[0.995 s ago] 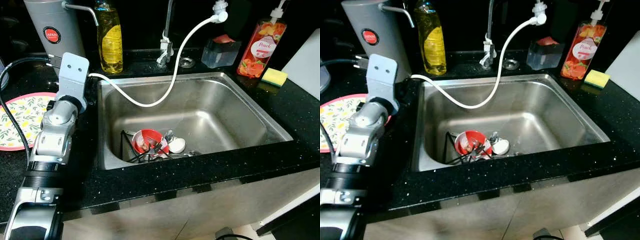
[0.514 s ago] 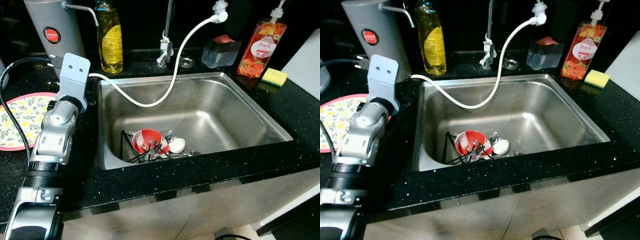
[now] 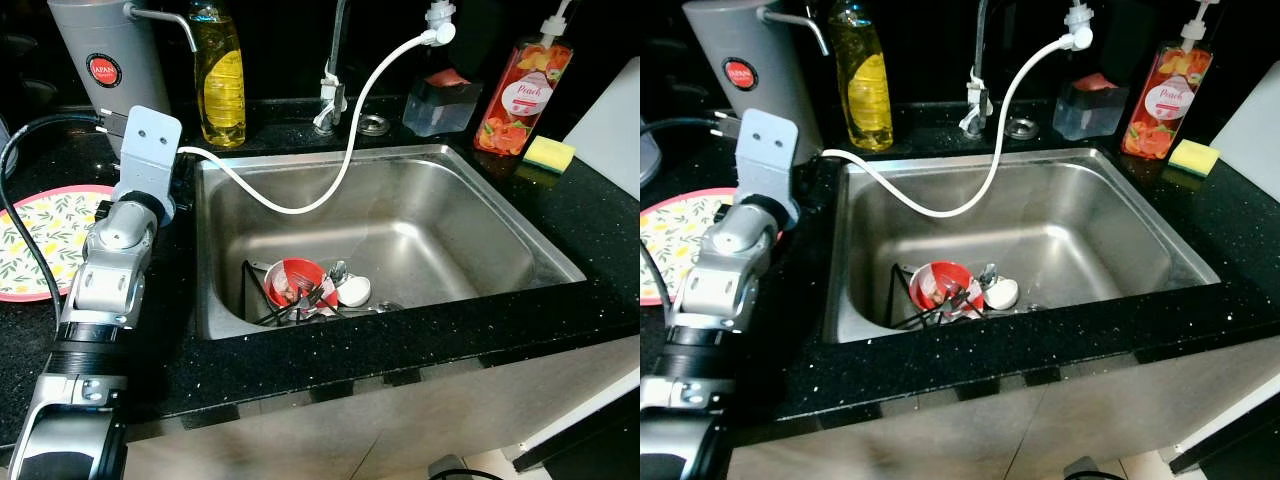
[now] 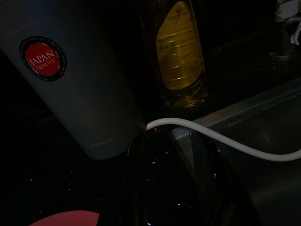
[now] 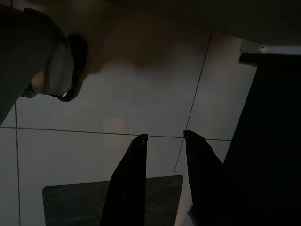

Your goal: Kitchen organization

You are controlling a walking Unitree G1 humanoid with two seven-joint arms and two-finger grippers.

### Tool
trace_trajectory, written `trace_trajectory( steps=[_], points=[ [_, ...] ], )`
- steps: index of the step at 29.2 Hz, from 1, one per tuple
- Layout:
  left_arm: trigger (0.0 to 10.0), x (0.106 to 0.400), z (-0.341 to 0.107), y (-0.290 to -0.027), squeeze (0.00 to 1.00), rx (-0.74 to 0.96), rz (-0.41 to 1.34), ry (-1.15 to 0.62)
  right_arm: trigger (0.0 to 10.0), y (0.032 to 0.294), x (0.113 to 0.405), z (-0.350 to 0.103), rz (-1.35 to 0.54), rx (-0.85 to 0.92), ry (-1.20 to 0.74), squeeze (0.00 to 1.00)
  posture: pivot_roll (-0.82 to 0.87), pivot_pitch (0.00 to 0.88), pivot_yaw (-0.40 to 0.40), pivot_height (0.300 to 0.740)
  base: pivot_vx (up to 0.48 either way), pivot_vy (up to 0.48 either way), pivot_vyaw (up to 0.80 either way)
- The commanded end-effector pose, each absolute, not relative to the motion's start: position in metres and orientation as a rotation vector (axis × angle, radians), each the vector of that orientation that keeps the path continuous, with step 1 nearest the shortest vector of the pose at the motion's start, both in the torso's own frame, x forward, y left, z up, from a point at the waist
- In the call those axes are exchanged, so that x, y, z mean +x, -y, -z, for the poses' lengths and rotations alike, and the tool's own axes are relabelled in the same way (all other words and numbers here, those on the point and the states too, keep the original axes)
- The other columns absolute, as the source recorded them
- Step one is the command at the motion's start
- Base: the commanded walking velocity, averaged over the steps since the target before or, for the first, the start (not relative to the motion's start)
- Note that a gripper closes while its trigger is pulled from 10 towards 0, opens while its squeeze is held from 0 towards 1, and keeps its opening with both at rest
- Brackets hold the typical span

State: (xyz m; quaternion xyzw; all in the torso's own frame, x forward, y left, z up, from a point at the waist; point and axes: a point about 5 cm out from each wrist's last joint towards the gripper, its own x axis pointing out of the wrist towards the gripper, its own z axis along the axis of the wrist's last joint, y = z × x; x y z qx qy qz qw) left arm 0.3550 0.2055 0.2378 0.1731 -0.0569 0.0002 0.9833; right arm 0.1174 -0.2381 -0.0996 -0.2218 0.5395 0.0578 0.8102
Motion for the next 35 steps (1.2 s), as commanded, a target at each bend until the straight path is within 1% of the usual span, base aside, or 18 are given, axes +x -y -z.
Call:
trace_trajectory(
  steps=[1, 19, 35],
  points=[
    [10.0, 0.3576, -0.2378, -0.2017, 0.0, 0.357, 0.011, 0.113, 10.0, 0.2398, 0.1155, 0.0998, -0.114, -0.468, -1.159, 0.0, 0.06, 0.0, -0.033, 0.74, 0.0, 0.0, 0.0],
    [10.0, 0.3583, -0.2379, -0.2014, 0.0, 0.36, 0.011, 0.113, 10.0, 0.2441, 0.1127, 0.0994, -0.109, -0.473, -1.167, 0.0, 0.06, 0.0, -0.033, 0.74, 0.0, 0.0, 0.0],
    [10.0, 0.3587, -0.2374, -0.2016, 0.0, 0.364, 0.013, 0.112, 10.0, 0.2419, 0.1114, 0.1004, -0.109, -0.471, -1.168, 0.0, 0.05, 0.0, -0.027, 0.74, 0.0, 0.0, 0.0]
  ],
)
